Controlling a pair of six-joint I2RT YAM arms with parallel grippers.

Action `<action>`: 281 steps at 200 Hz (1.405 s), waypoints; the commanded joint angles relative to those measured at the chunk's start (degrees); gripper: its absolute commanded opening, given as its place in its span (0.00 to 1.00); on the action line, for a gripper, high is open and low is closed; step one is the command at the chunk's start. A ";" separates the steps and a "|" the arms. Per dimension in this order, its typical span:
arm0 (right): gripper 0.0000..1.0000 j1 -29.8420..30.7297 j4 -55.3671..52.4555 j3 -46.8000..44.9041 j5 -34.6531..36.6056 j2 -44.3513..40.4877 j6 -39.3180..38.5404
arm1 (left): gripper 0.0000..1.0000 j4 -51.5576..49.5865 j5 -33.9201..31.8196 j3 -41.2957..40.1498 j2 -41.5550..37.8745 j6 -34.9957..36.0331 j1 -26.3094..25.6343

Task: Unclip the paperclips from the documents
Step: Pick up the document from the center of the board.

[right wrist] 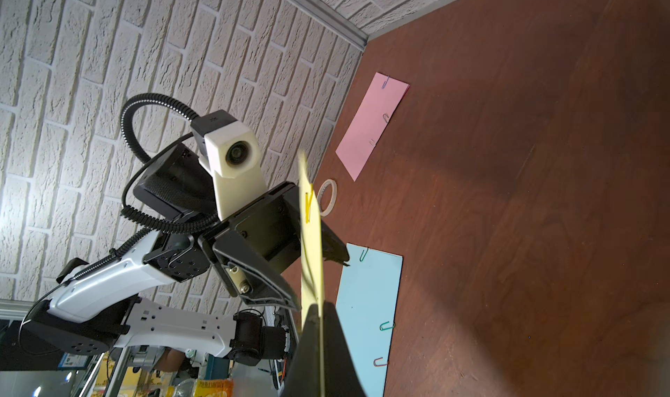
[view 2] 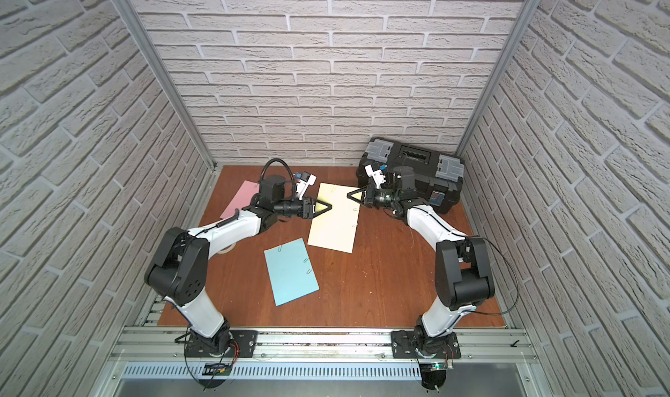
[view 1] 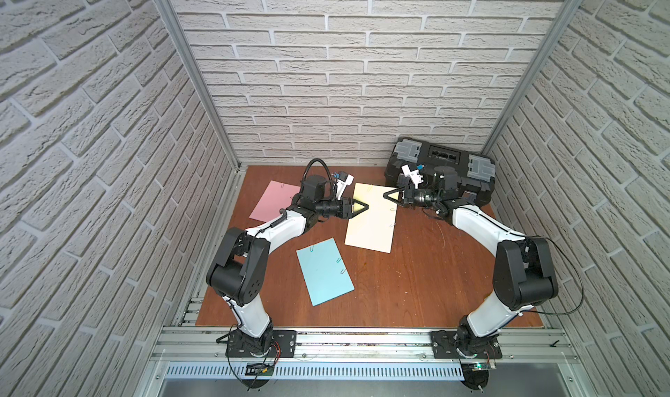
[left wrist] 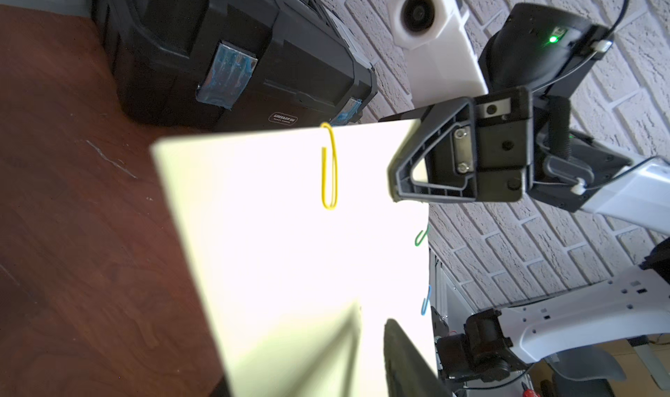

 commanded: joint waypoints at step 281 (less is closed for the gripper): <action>0.56 1.77 -38.57 11.03 12.36 -4.96 -33.34 | 0.00 -17.24 4.93 4.06 -4.47 17.35 -0.03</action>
